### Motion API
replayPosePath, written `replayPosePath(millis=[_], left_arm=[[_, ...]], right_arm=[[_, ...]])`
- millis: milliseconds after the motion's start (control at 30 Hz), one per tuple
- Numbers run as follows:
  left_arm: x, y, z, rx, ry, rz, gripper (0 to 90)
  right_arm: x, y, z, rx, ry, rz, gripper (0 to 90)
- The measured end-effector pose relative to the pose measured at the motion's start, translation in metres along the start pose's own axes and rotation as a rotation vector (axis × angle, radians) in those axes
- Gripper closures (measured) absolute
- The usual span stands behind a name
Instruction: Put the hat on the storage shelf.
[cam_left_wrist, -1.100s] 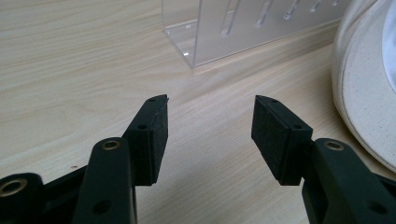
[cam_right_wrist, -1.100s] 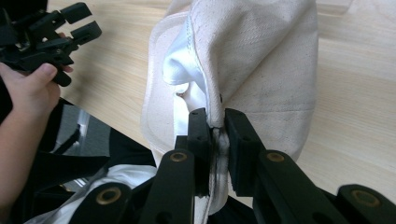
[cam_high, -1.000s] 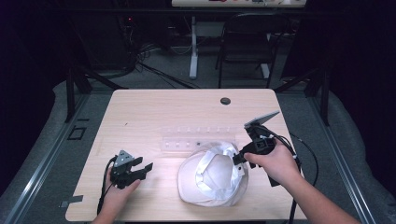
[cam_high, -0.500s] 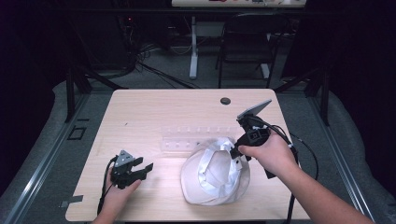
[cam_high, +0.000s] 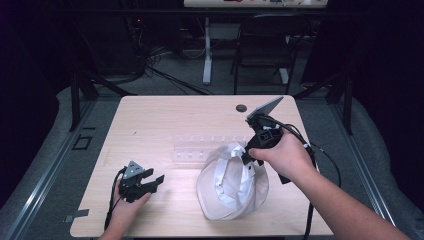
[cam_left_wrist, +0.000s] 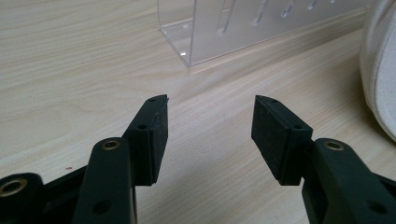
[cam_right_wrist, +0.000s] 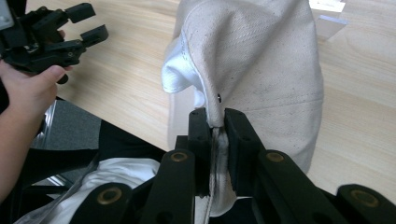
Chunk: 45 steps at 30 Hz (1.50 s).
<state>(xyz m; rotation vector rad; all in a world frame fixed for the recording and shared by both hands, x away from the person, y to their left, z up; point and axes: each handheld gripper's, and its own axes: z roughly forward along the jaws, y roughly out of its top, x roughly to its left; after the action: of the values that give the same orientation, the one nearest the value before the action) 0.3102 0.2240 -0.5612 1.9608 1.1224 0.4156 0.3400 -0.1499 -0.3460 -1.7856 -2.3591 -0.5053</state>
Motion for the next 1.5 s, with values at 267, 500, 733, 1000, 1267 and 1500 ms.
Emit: replayPosePath(millis=[267,500,733,1000,1267,1500], left_arm=[[0.000,0.000,0.000,0.006,-0.005,0.001,46.7],[0.000,0.000,0.000,-0.003,-0.002,0.000,46.7],[-0.002,0.000,0.001,0.001,-0.003,0.006,46.7],[-0.006,0.000,0.001,0.008,-0.017,0.017,46.6],[-0.011,0.001,0.001,0.007,-0.024,0.028,45.4],[-0.019,0.002,0.003,-0.005,-0.033,0.043,44.6]], right_arm=[[0.011,0.003,-0.019,-0.007,0.000,0.001,81.7],[0.006,0.004,-0.028,-0.014,0.061,0.025,81.7],[-0.008,0.003,-0.035,-0.024,0.154,0.080,81.7],[-0.016,0.006,-0.044,-0.041,0.286,0.118,81.8],[-0.021,0.011,-0.049,-0.079,0.361,0.143,81.8],[-0.025,0.016,-0.057,-0.096,0.418,0.161,81.8]])
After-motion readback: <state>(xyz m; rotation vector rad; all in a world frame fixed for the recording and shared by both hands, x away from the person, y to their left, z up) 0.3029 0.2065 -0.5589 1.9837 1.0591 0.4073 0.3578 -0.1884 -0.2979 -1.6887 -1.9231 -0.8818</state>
